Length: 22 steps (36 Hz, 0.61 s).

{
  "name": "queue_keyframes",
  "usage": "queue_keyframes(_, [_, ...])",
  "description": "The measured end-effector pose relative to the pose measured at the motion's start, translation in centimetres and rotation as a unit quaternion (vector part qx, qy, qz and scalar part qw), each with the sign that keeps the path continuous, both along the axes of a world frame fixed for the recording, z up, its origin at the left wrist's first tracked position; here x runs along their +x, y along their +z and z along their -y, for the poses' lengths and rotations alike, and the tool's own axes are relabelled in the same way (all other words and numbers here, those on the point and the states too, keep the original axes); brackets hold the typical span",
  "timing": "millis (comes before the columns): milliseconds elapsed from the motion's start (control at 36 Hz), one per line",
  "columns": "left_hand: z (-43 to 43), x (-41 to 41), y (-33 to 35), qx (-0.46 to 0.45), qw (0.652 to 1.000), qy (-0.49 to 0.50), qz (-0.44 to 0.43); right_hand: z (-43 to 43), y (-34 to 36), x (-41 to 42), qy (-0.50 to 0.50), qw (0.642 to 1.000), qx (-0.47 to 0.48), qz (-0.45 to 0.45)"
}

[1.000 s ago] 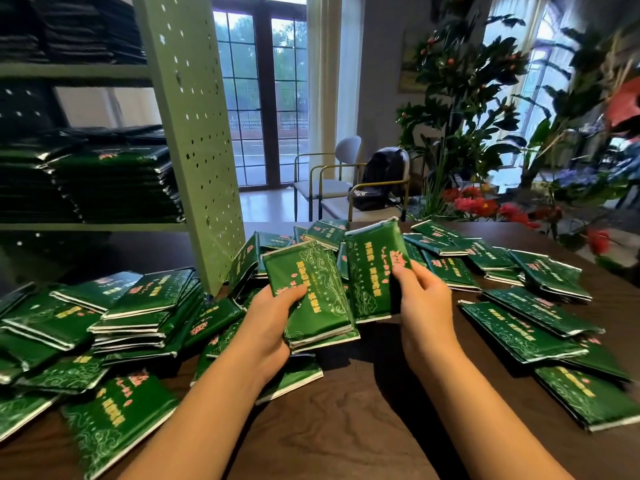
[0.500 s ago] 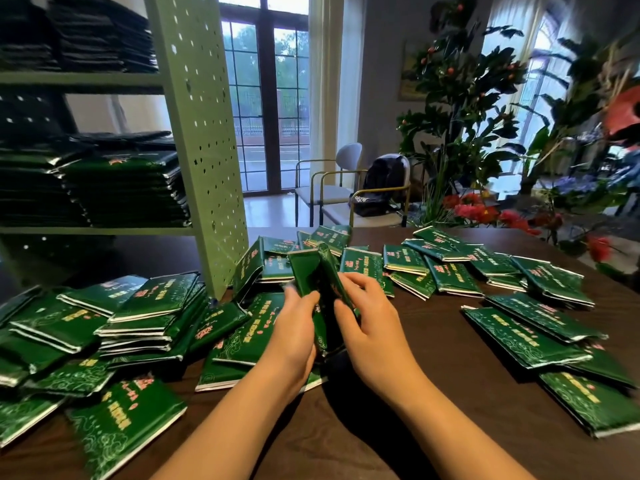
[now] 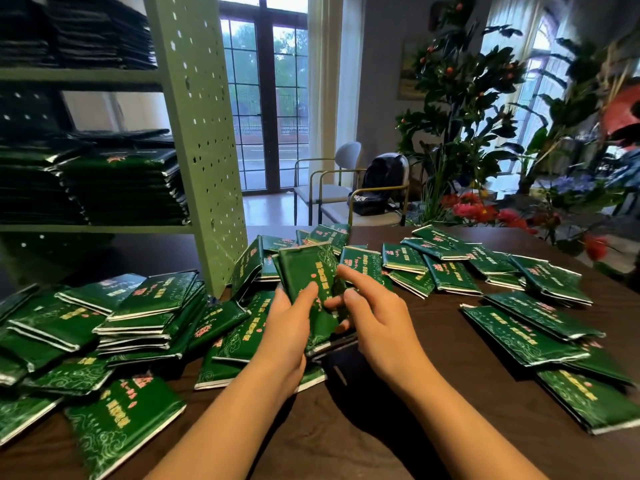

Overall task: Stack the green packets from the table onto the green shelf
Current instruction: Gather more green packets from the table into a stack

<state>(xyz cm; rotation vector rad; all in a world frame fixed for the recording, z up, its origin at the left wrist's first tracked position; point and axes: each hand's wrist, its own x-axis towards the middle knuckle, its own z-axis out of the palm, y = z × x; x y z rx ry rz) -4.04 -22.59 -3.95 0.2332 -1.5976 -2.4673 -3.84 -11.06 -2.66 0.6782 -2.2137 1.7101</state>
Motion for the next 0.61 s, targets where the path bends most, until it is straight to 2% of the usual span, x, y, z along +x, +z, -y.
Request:
queue_keyframes(139, [1.0,-0.2,0.6,0.005,0.999,0.035,0.031,-1.3,0.0,-1.2,-0.053,0.997,-0.04,-0.024])
queue_keyframes(250, [2.0,0.0,1.8,0.062,0.996,0.033,0.047,-2.5,-0.3,-2.4,-0.119,0.992,-0.017,-0.026])
queue_keyframes(361, [3.1,0.0,2.1,0.098,0.993,0.035,0.05,-3.1,-1.1,-4.3,-0.156,0.982,0.107,-0.01])
queue_keyframes(500, [3.6,-0.2,2.3,0.112,0.992,0.023,0.055,-3.2,-1.6,-8.0,-0.157,0.94,0.304,0.013])
queue_keyframes(611, [3.9,0.0,2.7,0.109,0.992,-0.014,0.068,-2.7,-1.4,-10.5,-0.135,0.92,0.368,0.014])
